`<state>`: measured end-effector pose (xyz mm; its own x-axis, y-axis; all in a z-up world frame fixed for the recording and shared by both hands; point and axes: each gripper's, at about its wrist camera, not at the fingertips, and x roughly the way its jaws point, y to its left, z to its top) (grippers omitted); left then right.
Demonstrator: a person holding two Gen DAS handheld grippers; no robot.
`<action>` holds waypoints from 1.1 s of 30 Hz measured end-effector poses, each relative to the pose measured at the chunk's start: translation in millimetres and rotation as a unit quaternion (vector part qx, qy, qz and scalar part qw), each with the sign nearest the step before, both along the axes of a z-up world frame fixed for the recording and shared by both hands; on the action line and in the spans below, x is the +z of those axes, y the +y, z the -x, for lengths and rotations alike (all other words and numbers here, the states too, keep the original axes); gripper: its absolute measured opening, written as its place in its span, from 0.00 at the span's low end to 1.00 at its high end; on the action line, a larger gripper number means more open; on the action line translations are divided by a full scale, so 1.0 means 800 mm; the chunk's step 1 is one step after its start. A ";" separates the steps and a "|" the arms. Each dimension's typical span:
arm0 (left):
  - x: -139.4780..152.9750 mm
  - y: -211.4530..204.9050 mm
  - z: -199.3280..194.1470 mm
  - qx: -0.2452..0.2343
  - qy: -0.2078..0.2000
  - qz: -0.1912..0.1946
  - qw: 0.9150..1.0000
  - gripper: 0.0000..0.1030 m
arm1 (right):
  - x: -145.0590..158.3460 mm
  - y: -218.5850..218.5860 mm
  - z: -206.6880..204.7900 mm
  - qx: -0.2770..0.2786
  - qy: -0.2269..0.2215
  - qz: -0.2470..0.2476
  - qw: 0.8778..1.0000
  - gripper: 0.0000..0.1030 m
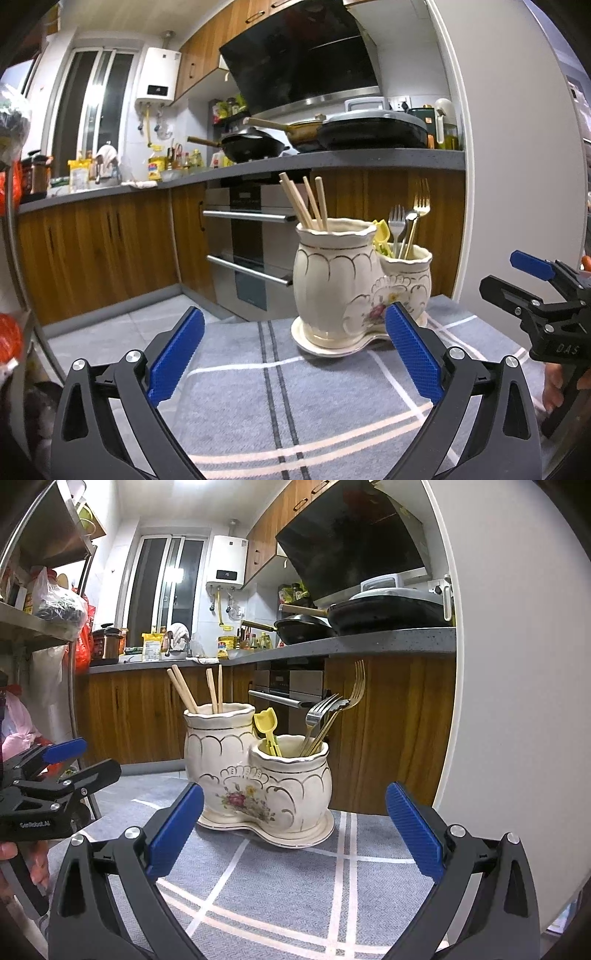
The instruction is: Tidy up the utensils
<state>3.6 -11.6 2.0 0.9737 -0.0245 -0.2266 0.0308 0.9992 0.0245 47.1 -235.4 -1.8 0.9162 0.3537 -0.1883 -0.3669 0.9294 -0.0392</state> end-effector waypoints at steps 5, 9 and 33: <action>0.000 -0.002 0.002 0.001 -0.005 -0.002 1.000 0.95 | 0.000 0.001 -0.002 0.001 0.005 0.000 1.000 0.95; 0.000 -0.002 0.002 0.001 -0.003 -0.001 1.000 0.95 | -0.001 0.001 -0.003 0.000 0.007 -0.003 1.000 0.95; 0.001 -0.003 0.000 0.003 -0.002 -0.001 1.000 0.95 | 0.000 0.000 -0.004 0.000 0.008 -0.001 1.000 0.95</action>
<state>3.3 -14.2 2.5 0.9746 -0.0186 -0.2232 0.0251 0.9993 0.0261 50.4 -235.6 -2.2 0.9134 0.3535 -0.2020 -0.3666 0.9299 -0.0307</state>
